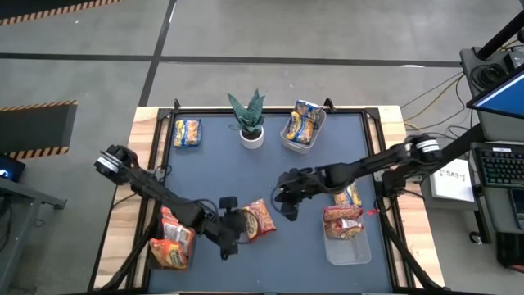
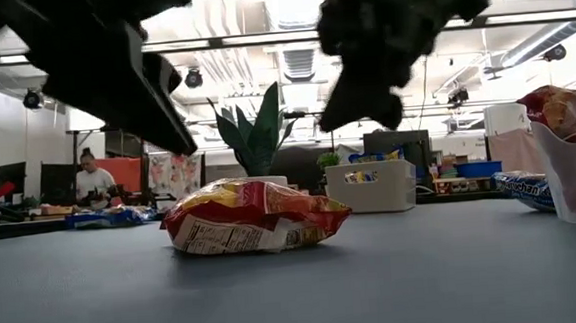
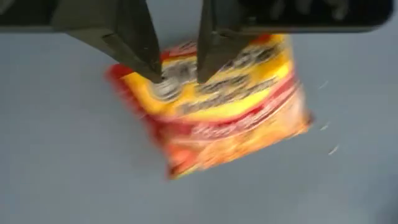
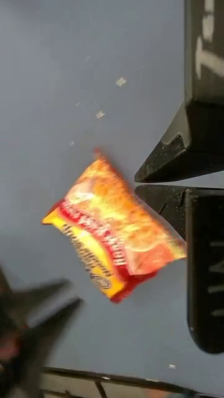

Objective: Sort Maruchan noodles
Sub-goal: Put the red instant noodle pack into the transparent bin

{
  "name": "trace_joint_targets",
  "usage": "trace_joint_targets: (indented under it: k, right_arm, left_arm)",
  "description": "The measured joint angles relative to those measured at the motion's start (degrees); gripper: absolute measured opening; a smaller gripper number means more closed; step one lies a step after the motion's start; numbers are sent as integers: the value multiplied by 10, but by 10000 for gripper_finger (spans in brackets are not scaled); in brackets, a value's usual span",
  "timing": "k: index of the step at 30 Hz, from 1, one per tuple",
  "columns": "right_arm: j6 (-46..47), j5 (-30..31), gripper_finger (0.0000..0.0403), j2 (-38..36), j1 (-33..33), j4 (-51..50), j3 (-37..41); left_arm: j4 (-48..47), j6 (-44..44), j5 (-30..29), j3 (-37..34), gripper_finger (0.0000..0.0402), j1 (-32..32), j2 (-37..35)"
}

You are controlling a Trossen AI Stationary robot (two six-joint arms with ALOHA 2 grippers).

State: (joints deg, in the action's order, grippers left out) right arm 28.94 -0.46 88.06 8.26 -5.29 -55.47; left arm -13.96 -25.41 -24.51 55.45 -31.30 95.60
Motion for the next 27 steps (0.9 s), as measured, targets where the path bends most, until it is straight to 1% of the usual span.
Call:
trace_joint_targets:
  k: [3,5,6,7,9,11,13,15,20,23,27]
  right_arm:
    - [-3,0,9,38,0,-4,-28]
    - [-6,0,9,64,0,3,-51]
    - [-12,0,9,71,0,-7,-56]
    - [-15,0,9,82,0,-17,-63]
    - [-18,0,9,100,0,-5,-80]
    - [-22,0,9,111,0,-27,-89]
    - [-25,0,9,121,0,-15,-99]
    - [-26,0,9,124,0,-28,-101]
    - [-15,0,11,131,0,-11,-104]
    - [1,-5,27,129,0,-17,-102]
    - [13,-16,75,127,0,-16,-100]
  left_arm:
    - [95,26,-3,1,42,-11,23]
    - [116,28,-5,0,14,-15,40]
    - [131,24,-6,0,7,-15,50]
    - [134,19,-5,1,6,-16,59]
    - [132,0,-5,0,10,-17,76]
    - [138,-17,-5,-1,8,-18,92]
    - [137,-29,-3,-3,3,-19,102]
    - [145,-41,-3,-5,1,-20,106]
    - [126,-71,-5,-17,0,-25,101]
    - [127,-91,-7,-29,0,-27,99]
    - [124,-114,-11,-44,0,-27,99]
